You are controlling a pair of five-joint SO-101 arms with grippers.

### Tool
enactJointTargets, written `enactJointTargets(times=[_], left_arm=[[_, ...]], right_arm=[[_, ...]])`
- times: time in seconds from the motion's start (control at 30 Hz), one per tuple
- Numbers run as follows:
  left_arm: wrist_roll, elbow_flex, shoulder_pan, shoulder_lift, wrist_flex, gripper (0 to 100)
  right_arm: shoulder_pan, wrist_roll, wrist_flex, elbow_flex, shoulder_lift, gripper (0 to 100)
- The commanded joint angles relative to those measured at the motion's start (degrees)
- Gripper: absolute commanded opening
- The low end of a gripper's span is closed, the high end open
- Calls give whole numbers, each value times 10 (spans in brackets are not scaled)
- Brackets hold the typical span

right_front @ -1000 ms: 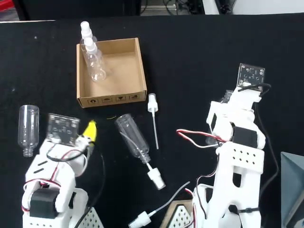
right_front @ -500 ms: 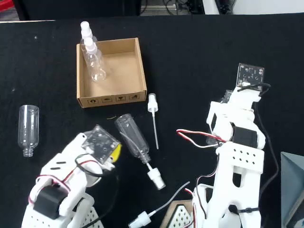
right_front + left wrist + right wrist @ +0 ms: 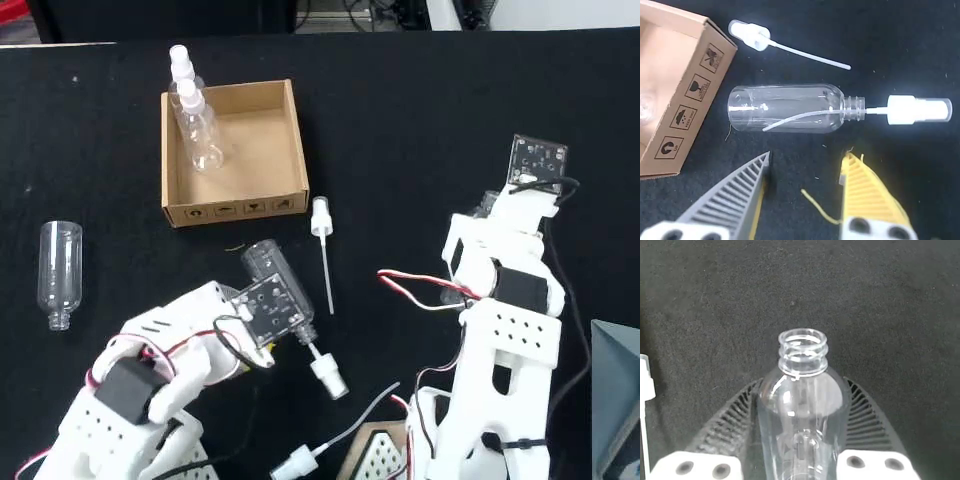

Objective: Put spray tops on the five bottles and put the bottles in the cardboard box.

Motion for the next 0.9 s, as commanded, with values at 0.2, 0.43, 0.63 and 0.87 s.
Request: enactJointTargets(times=[0.2,0.43,0.63,0.87], left_arm=[[-63,-99,40,139,4,215],[-64,-132,122,226,0,215],[-64,-156,177,285,-1,215],[-65,-171,204,362,-39,215]], right_arm=[[31,4,-19,-10,-22,120],[47,2,-19,-19,-20,120],[49,5,-17,-27,-20,120],[69,6,-9,-51,-19,120]])
